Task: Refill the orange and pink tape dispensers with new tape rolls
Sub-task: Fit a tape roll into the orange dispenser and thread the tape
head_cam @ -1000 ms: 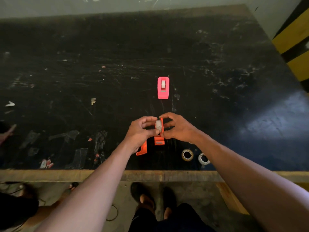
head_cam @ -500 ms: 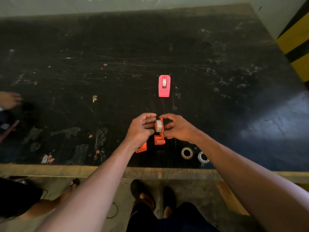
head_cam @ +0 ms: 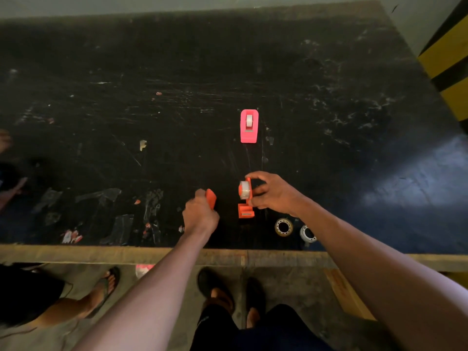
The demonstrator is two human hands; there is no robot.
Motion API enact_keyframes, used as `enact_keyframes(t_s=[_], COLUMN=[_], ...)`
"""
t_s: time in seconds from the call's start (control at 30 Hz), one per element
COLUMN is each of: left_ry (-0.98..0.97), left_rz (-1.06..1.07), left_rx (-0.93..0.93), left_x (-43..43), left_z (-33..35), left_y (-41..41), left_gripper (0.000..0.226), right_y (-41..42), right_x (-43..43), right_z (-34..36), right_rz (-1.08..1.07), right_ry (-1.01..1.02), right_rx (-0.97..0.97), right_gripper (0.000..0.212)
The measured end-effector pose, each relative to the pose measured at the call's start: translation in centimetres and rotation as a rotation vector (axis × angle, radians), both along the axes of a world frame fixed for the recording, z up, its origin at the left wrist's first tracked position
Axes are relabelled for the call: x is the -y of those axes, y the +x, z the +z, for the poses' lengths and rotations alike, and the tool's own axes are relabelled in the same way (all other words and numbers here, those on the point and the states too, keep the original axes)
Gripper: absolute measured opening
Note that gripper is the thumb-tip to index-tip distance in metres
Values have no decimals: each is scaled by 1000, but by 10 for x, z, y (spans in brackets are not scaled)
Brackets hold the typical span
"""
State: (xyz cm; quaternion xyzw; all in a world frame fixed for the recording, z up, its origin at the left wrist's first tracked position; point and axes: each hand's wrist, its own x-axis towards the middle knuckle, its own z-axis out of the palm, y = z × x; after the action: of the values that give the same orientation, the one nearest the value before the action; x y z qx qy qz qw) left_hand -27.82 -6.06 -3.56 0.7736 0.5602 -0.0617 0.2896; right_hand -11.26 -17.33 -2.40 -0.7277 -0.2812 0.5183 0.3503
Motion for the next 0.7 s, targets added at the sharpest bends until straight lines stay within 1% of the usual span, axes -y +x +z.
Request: enact_keyframes(t_s=[0.07,0.2,0.3,0.37,0.47,0.5,0.53,0.57,0.63,0.7], left_ry=[-66,-263,-384,-427,-547,-588,-614,-633,-660,-699], left_rz=[61,219,227,274,361,372,366,350,307,294], left_rx=[83,341,485,556,683,711,719,716,684,668], left_x=[-5,-12,-13,-11,-14,-14,-15,-15,-14,-13], left_z=[2,11,12,14,15,15,16,16,18,22], left_y=[-1,4,6,6,5,4,3,3,2,0], left_gripper=[57,47,56,47,23,15,12,17,34,44], right_y=[0,-3,-8,-10,-11,-11,-12,-12,-14,-15], right_x=[1,-1,-3,-4,-4,-4,-4,-3,-3,-2], right_z=[1,4,7,9,13,14,15,16,16,17], right_rz=[-8,-10,-6,-10,-2,2,5,6,6,9], right_ry=[-3,-3,19,31,38,39,40,43,49,52], right_rx=[6,4,10,11,10,13,14,16,24,24], right_gripper=[74,73,72,73,73,73,73,73,74,73])
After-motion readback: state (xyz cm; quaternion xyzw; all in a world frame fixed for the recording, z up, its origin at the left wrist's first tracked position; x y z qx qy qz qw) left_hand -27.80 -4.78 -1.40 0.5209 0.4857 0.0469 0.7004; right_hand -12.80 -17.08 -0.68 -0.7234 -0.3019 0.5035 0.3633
